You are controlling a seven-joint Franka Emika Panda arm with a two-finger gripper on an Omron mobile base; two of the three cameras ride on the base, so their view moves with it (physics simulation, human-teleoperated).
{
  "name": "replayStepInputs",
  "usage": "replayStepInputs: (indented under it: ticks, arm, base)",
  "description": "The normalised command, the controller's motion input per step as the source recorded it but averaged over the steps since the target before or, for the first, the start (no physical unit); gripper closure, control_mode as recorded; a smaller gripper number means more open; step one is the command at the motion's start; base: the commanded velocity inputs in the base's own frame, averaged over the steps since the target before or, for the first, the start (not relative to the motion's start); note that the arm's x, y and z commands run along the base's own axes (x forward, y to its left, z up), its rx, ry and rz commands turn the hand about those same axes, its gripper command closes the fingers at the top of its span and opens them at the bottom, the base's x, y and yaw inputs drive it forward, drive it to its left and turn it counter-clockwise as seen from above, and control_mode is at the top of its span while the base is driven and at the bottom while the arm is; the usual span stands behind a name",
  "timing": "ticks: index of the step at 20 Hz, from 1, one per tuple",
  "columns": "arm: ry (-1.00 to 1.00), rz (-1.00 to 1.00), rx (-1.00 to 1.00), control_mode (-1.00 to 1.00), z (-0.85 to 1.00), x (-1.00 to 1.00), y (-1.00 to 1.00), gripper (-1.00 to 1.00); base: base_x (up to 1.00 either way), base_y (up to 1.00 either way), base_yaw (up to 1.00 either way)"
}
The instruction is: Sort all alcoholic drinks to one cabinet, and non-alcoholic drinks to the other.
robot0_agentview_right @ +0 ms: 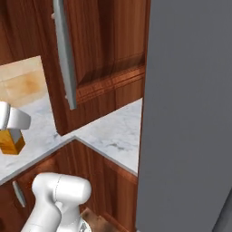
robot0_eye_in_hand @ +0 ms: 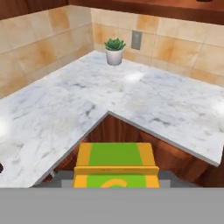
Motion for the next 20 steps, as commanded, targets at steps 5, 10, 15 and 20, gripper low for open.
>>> replayStepInputs:
  ticks: [5, 10, 15, 20]
  arm:
    - [0.0, 0.0, 0.0, 1.0, 0.0, 0.0, 0.0, 1.0]
    - [0.0, 0.0, 0.0, 1.0, 0.0, 0.0, 0.0, 1.0]
    - [0.0, 0.0, 0.0, 1.0, 0.0, 0.0, 0.0, 1.0]
    - [0.0, 0.0, 0.0, 1.0, 0.0, 0.0, 0.0, 1.0]
  base:
    - [-0.9, -0.16, 0.36]
    - [-0.53, 0.03, 0.58]
    - [-0.44, 0.35, 0.6]
    - [-0.12, 0.66, 0.57]
